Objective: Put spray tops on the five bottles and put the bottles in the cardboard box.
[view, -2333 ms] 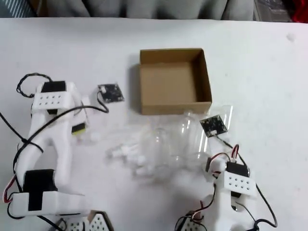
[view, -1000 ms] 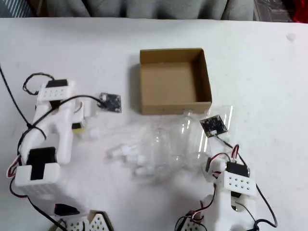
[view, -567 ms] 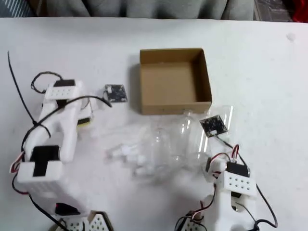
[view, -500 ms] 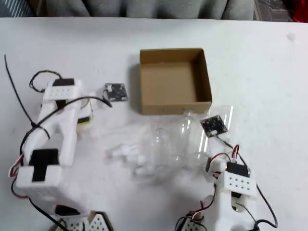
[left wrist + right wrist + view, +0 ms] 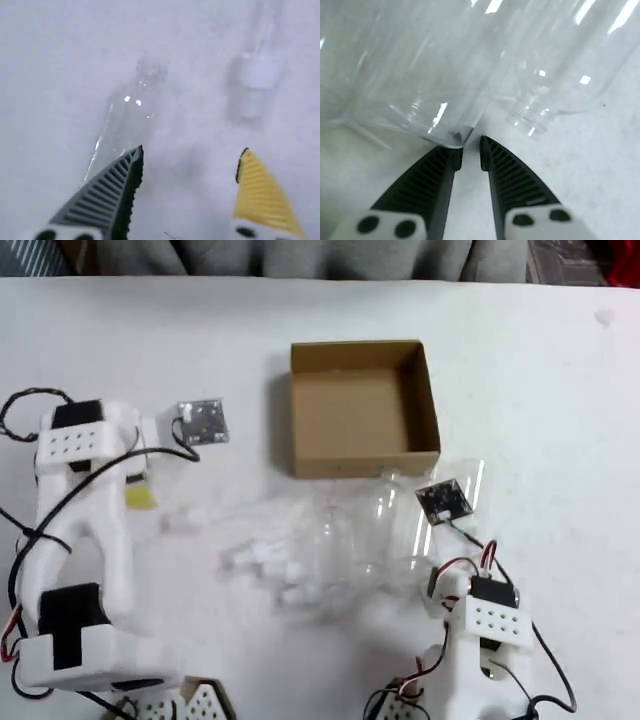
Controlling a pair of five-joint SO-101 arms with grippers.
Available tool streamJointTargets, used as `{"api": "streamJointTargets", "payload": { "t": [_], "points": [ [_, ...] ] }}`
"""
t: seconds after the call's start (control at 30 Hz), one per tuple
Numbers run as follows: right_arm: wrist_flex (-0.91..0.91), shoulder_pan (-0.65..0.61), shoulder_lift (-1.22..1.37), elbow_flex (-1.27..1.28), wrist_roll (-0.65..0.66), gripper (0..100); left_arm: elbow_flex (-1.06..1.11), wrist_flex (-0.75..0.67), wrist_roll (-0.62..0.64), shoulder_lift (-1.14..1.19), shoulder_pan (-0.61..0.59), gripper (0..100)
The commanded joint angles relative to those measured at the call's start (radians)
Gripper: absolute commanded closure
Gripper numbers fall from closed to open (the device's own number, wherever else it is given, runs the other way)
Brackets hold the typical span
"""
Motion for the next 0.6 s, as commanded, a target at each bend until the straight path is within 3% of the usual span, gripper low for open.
{"api": "streamJointTargets", "payload": {
  "t": [0.0, 0.3, 0.57],
  "points": [
    [-0.002, 0.019, 0.010, 0.002, 0.009, 96.1, -0.038, -0.124, -0.014, -0.051, -0.010, 70],
    [-0.002, 0.019, 0.010, 0.002, 0.011, 96.0, -0.054, -0.253, 0.014, 0.031, 0.031, 70],
    [-0.005, 0.019, 0.010, 0.002, 0.011, 96.1, -0.199, -0.261, 0.014, 0.223, 0.028, 69]
  ]
}}
